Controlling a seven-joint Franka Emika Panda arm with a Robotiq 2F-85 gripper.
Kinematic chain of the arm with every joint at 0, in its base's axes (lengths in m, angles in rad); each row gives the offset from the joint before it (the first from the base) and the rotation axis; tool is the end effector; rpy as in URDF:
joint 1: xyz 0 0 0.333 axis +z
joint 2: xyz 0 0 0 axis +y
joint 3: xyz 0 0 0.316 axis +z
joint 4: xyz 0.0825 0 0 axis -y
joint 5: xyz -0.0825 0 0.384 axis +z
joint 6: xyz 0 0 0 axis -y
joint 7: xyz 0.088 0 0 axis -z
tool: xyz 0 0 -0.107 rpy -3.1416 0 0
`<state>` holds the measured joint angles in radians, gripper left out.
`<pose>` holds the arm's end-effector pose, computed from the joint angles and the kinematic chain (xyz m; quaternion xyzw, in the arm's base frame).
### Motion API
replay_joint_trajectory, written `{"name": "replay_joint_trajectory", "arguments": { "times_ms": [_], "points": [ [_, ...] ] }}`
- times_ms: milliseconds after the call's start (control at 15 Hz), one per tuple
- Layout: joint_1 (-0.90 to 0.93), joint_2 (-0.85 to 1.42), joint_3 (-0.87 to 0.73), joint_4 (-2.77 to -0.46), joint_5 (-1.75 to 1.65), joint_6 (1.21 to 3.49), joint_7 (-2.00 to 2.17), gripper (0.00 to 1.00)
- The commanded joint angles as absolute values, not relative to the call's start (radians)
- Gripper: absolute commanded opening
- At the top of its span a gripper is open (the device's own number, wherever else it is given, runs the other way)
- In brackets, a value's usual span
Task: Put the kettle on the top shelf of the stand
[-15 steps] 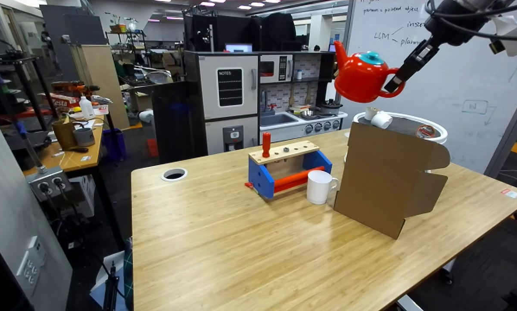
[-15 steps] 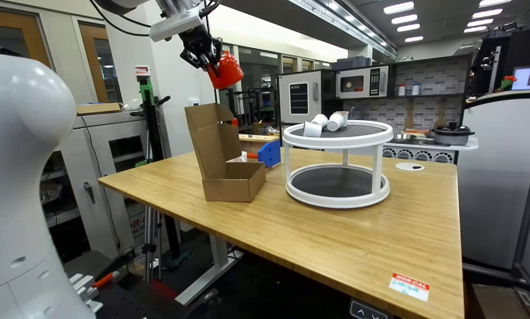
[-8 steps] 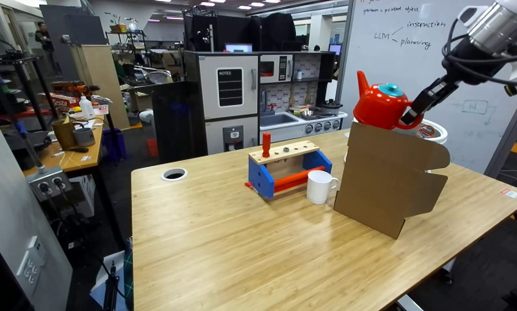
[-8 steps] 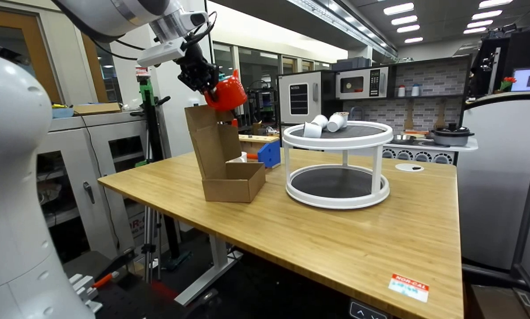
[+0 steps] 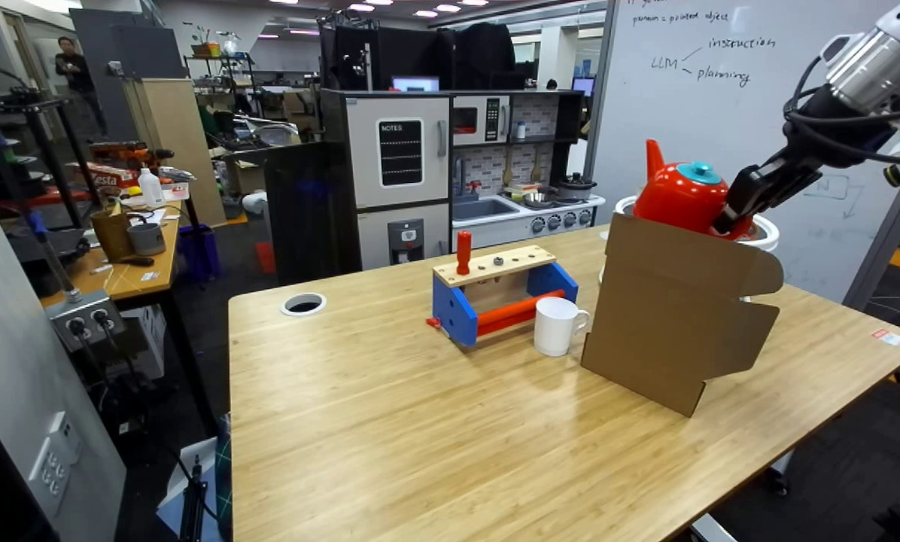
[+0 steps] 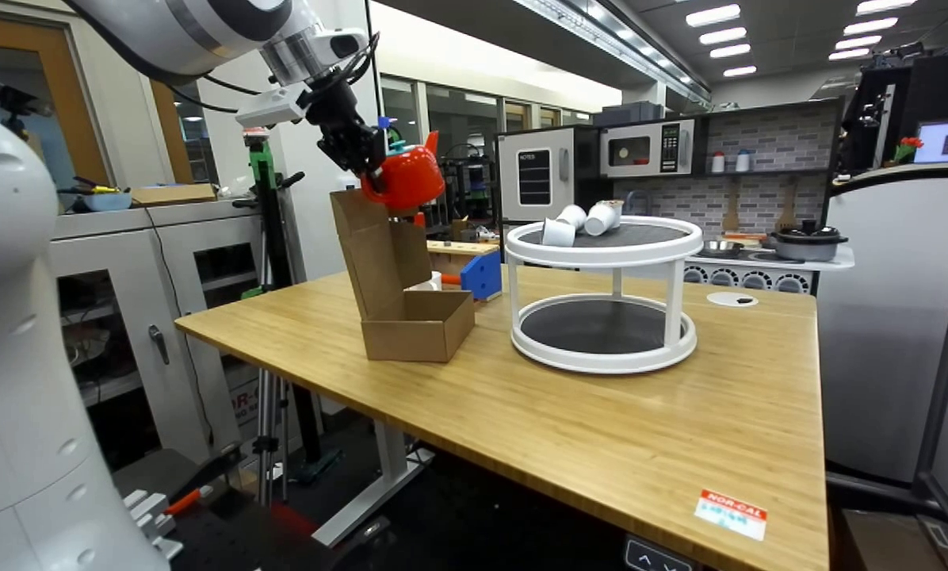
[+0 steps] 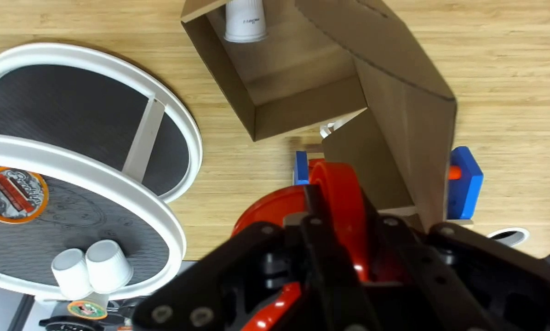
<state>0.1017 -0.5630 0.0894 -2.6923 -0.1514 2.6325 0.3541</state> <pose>0.3913 0.0800 0.4582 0.9660 -0.0246 0.2571 0.0079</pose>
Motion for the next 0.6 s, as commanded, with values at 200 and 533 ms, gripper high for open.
{"name": "replay_joint_trajectory", "arguments": {
  "times_ms": [200, 533],
  "points": [
    [-0.067, -0.585, 0.184, -2.737, -0.149, 2.655, 0.447, 0.04],
    [-0.132, -0.586, 0.192, -2.742, -0.144, 2.656, 0.487, 0.04]
  ]
}}
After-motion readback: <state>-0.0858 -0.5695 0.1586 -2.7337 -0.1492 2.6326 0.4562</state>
